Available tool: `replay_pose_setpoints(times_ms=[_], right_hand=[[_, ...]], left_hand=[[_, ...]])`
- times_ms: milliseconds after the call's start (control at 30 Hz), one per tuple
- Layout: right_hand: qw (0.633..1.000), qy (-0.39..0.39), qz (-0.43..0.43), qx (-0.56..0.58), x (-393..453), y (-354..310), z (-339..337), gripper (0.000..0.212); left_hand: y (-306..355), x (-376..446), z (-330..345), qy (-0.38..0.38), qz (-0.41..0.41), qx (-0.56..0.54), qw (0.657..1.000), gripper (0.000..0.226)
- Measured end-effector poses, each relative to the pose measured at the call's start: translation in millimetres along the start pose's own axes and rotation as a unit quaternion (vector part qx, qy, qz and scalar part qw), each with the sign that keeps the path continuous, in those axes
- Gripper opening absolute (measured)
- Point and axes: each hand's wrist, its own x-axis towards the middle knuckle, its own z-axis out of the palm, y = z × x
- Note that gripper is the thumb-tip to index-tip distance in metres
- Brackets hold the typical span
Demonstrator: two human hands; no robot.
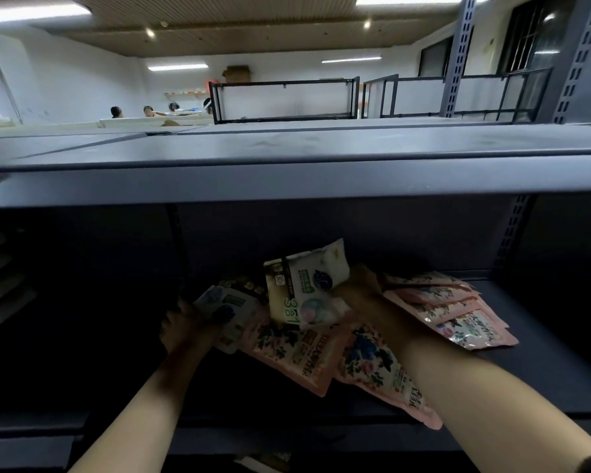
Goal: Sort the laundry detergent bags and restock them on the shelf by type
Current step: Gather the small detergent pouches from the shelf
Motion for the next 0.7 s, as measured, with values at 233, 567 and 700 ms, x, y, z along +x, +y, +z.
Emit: replay_pose_setpoints(times_ms=[233, 567, 700], right_hand=[[0.968, 0.175, -0.174, 0.037, -21.2, -32.4, -33.1, 0.024], [0.956, 0.176, -0.228, 0.061, -42.5, -35.3, -75.4, 0.026], [0.952, 0.175, -0.244, 0.052, -55.8, -26.9, -93.4, 0.024]], left_hand=[[17.0, -12.2, 10.4, 0.055, -0.082, -0.276, 0.956, 0.097], [51.2, -68.1, -59.1, 0.188, 0.063, -0.047, 0.979, 0.029], [62.7, -110.2, -61.6, 0.239, 0.183, 0.058, 0.952, 0.036]])
